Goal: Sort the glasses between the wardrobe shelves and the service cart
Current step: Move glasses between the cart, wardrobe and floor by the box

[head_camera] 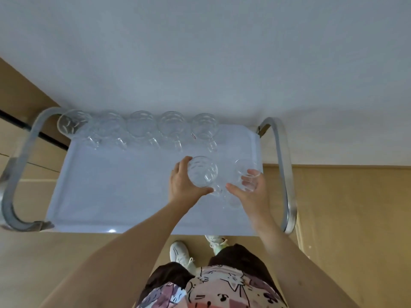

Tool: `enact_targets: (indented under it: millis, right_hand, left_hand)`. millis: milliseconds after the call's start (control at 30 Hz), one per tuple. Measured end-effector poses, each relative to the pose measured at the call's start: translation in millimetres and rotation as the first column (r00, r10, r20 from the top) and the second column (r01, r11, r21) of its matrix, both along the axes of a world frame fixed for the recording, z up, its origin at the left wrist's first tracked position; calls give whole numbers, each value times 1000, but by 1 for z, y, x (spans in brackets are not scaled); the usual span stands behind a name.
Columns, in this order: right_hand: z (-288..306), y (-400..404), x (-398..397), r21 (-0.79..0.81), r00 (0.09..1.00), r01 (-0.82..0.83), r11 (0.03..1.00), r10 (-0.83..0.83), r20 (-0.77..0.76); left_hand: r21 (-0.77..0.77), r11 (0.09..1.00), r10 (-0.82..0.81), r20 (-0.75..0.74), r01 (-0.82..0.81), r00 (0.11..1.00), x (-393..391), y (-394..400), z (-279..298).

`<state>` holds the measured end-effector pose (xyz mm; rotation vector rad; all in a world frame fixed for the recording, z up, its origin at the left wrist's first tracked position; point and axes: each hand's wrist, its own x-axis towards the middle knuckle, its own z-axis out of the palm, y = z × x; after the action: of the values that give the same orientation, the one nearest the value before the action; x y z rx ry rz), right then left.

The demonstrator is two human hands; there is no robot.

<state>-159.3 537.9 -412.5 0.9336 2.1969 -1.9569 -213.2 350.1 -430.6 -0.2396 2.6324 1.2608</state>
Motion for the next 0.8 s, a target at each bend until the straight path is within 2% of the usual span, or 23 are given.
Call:
enact_targets:
  millis: [133,267,367,500,633,800]
  right_hand:
    - [-6,4,-3,-17,1000,7,1000,-7,7]
    - [-10,4,-5,-13,1000,7,1000,-7,7]
    - [-8,4,-6,-15,1000,3,1000,-2,11]
    - [-3,11,-5,-35,1000,-5,999,5,11]
    - [8,23,-6,-16,1000,17,1000,-17,-12]
    - [30,30,-4,25,996,63,998,-62,-57]
  left_hand:
    - [-40,998,-45,25,46,999,1,-1,-9]
    - [-140,970,-193,51,199,980,1,-9,-11]
    - [-247,899,-359,52,360,932,-6,-10,-3]
    - [-393,758,-537,76,521,840,-26,-7,16]
    - [-426,702,-591,100,571,800,-42,9,34]
    - [-472,615,-695,54,632,717,-63,42,56]
